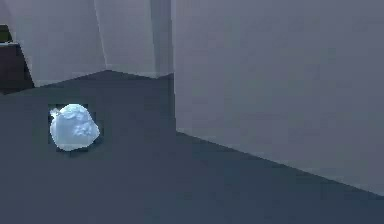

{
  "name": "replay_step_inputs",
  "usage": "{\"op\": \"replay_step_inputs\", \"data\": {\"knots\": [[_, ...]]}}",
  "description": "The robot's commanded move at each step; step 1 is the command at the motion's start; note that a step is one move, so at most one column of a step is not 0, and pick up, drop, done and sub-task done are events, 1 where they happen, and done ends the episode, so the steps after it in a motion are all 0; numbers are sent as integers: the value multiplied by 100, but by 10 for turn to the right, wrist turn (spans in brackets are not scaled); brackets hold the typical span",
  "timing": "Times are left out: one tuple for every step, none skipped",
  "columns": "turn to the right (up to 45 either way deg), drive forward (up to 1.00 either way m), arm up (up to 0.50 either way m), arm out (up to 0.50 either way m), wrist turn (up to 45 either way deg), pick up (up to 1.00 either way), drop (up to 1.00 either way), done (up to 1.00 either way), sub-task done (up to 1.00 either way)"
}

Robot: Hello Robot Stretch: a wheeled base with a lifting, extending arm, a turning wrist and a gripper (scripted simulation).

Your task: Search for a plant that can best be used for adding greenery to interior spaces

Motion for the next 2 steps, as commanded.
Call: {"op": "replay_step_inputs", "data": {"knots": [[-450,0,0,0,0,0,0,0,0],[-150,0,0,0,0,0,0,0,0]]}}
